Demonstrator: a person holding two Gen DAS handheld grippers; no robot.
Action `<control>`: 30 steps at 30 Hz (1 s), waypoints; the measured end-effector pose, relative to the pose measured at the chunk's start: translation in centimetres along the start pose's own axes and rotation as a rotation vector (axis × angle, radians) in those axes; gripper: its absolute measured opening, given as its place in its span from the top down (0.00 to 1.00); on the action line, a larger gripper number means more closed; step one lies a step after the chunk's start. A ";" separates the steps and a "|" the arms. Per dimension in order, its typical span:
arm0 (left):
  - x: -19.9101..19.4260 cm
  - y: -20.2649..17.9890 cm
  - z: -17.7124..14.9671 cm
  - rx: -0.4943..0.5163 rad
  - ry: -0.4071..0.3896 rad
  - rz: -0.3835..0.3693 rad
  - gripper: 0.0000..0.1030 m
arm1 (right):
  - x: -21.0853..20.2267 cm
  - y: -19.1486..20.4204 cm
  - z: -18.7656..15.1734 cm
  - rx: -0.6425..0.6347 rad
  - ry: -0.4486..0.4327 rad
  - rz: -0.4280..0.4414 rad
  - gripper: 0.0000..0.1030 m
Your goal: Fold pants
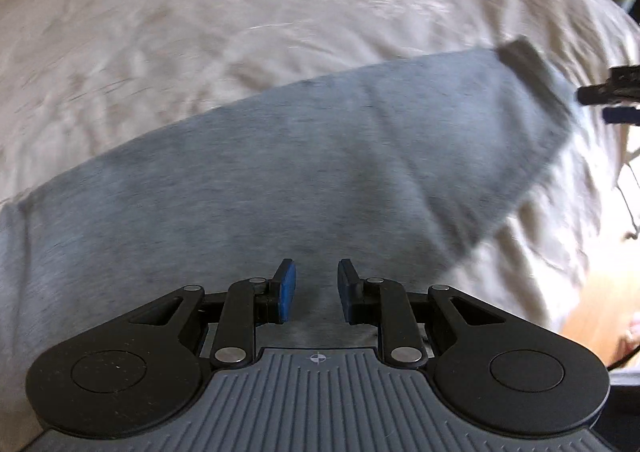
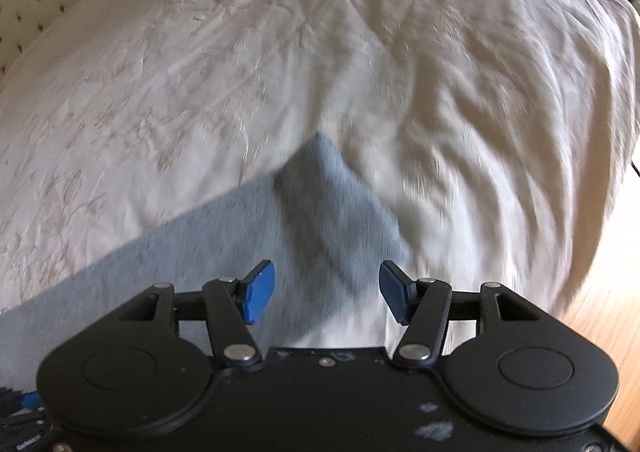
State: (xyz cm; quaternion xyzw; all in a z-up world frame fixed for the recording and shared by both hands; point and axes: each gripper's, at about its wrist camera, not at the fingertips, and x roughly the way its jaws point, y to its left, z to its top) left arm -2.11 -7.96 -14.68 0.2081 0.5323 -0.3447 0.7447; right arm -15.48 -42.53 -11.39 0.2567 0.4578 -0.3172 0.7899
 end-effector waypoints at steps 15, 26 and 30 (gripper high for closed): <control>4.0 -4.1 5.5 -0.072 0.009 0.065 0.78 | 2.9 -2.5 -0.7 0.035 0.068 0.095 0.38; 7.0 -4.9 6.9 -0.171 0.080 0.199 0.77 | 3.8 -3.5 4.4 -0.048 0.014 0.422 0.42; 7.0 -5.0 7.0 -0.193 0.089 0.222 0.76 | 5.1 -3.6 5.2 -0.118 0.000 0.333 0.42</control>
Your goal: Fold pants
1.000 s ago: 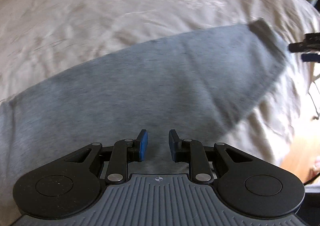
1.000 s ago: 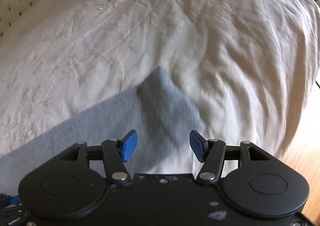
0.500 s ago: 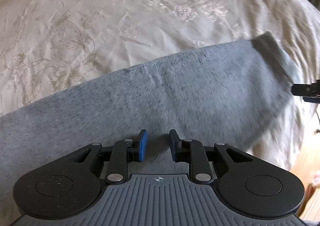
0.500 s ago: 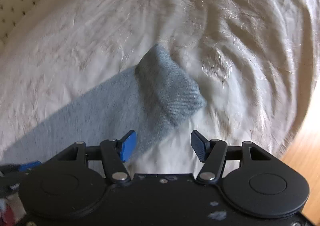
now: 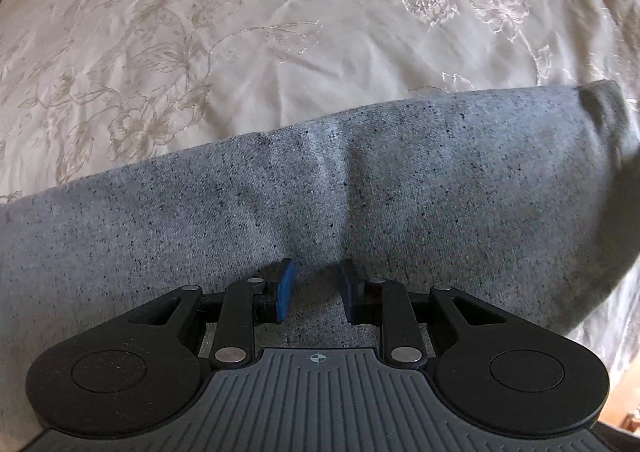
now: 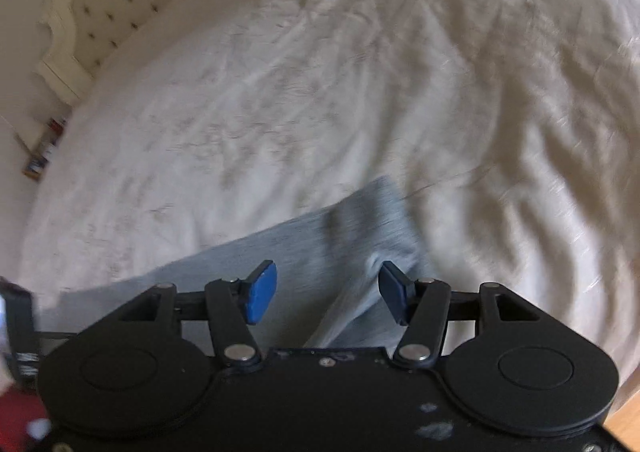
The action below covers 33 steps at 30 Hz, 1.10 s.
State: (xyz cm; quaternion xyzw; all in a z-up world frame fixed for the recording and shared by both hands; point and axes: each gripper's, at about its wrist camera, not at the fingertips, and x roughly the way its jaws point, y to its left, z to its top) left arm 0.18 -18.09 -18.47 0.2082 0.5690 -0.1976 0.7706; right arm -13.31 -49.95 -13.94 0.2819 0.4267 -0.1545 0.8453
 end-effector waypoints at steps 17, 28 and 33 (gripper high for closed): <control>-0.3 -0.2 -0.2 -0.055 0.003 0.024 0.74 | -0.1 -4.0 0.8 -0.110 0.009 -0.023 0.41; -0.2 0.3 0.0 -0.098 0.008 0.029 0.74 | 5.5 -1.5 5.7 -0.260 0.067 0.021 0.74; -0.2 0.2 0.0 -0.098 0.011 0.031 0.74 | 6.2 -1.7 5.9 -0.270 0.082 0.024 0.79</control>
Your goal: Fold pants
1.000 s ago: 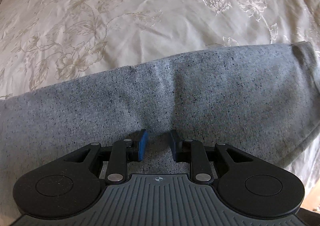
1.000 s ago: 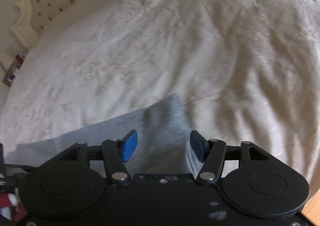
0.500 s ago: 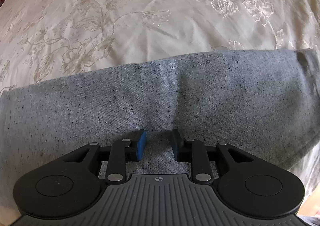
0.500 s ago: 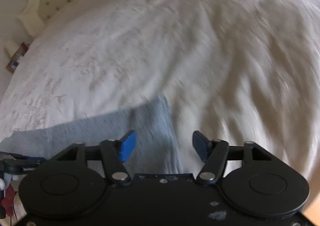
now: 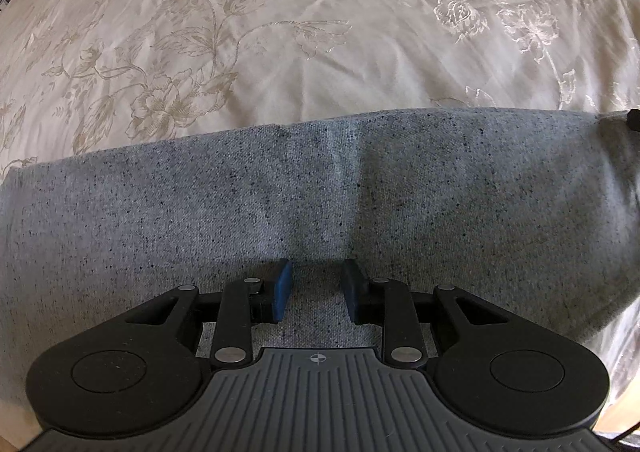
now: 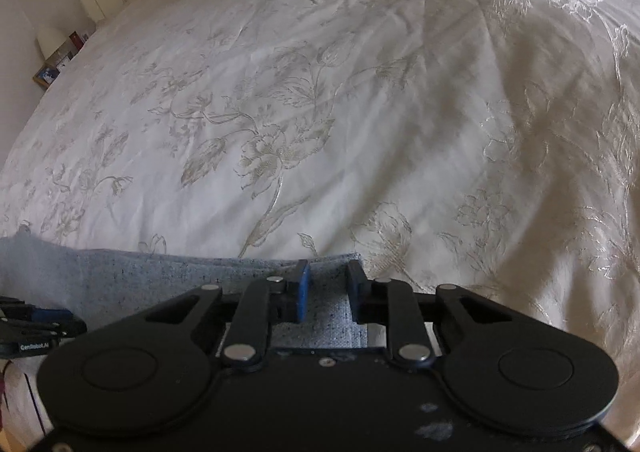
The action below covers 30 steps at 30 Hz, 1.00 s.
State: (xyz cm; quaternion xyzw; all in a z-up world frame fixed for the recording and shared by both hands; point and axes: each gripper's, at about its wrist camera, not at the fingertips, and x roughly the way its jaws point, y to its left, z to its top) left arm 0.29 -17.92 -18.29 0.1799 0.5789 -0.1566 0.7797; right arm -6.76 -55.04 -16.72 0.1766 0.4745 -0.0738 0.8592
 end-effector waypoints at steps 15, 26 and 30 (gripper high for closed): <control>-1.8 0.7 0.3 -0.043 -0.076 -0.018 0.73 | -2.0 1.6 1.4 -0.074 -0.036 -0.006 0.95; 0.5 0.4 1.6 -0.032 -0.039 -0.005 0.73 | -1.5 -1.6 -0.4 0.124 -0.003 -0.003 0.26; 0.8 0.5 1.6 -0.019 -0.035 -0.012 0.73 | -2.2 -3.2 -2.6 0.165 0.061 0.056 0.26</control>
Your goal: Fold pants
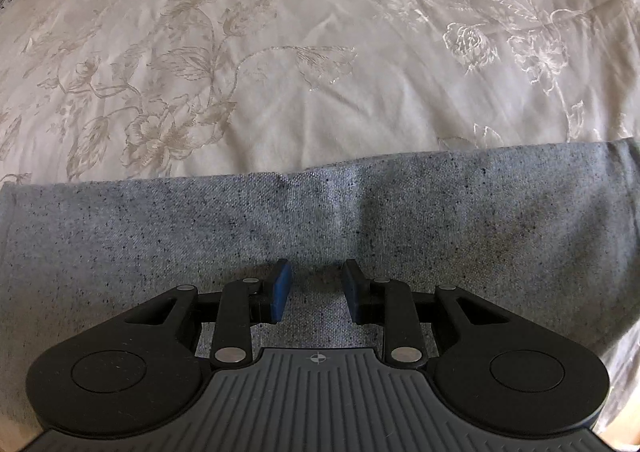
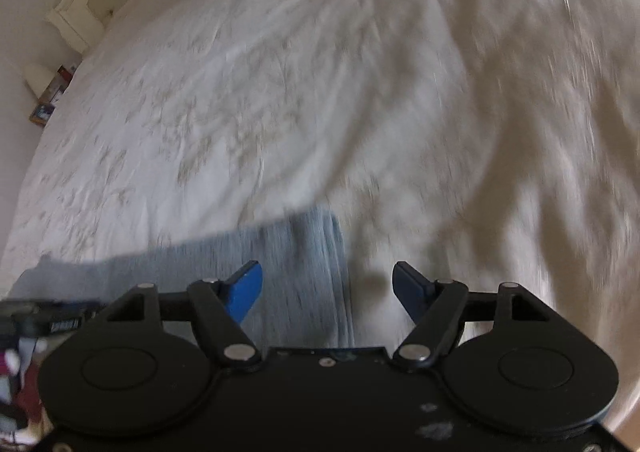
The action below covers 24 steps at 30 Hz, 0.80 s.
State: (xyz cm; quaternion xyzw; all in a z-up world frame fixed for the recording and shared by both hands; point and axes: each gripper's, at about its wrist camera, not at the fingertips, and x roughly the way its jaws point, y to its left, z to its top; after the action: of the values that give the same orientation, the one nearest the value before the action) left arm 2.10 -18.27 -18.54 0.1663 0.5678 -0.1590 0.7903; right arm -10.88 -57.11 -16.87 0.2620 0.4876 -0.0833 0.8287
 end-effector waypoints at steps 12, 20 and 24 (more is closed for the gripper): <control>0.1 0.2 0.4 0.003 0.005 -0.008 0.73 | 2.6 -0.6 -3.9 0.154 0.148 0.165 0.87; 1.1 1.8 3.8 -0.031 -0.018 0.013 0.72 | -1.6 2.3 -3.0 0.110 0.067 0.171 0.89; 1.7 2.1 5.7 -0.049 -0.022 0.023 0.72 | -3.4 3.8 -2.6 0.106 0.036 0.190 0.89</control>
State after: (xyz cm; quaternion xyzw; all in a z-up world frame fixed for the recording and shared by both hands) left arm 8.32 -19.05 -18.23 0.1518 0.5608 -0.1378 0.8021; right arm -13.12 -52.93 -13.69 0.3519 0.4703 -0.0252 0.8089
